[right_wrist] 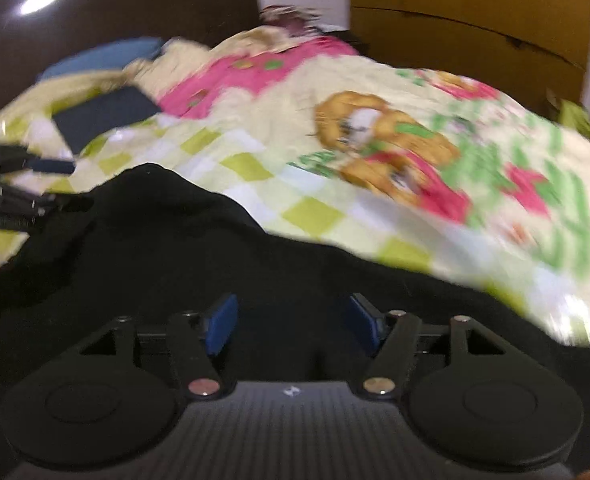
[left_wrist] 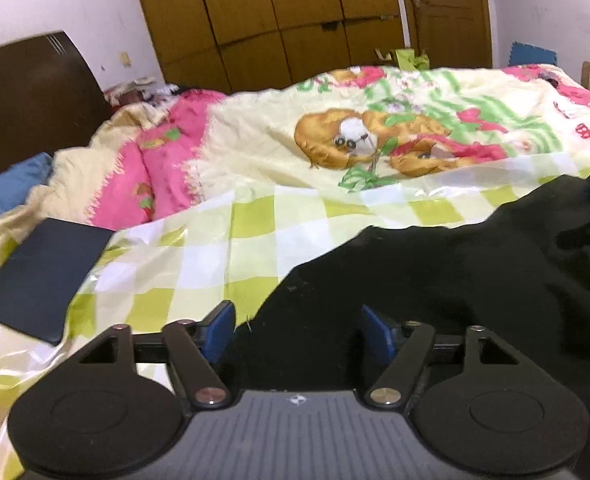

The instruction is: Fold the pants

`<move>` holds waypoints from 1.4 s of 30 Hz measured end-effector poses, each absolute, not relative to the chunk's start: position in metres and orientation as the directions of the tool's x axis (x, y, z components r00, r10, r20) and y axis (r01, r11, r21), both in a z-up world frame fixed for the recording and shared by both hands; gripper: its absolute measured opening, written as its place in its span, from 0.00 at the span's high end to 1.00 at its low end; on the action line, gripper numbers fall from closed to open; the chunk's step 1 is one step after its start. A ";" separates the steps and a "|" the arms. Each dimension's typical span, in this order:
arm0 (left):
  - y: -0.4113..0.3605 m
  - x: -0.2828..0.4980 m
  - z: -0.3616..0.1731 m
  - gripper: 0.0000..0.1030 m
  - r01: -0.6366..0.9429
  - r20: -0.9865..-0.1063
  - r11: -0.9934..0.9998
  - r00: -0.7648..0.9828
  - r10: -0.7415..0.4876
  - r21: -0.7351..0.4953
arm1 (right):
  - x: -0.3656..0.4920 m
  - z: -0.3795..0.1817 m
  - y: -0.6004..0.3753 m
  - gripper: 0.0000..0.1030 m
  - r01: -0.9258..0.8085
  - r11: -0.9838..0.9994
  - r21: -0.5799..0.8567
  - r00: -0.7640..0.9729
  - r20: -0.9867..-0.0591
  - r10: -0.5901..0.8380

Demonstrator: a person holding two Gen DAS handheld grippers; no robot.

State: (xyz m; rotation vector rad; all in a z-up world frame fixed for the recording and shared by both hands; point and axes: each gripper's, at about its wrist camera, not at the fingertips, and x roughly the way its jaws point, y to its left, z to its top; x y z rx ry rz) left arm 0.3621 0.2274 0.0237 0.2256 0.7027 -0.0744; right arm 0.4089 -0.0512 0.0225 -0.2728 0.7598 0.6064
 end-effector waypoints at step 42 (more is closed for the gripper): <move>0.242 0.248 0.031 0.84 0.275 -0.672 0.956 0.728 -0.139 0.100 | 0.338 0.059 0.008 0.34 -0.729 0.661 -0.180 0.589 -0.657 0.471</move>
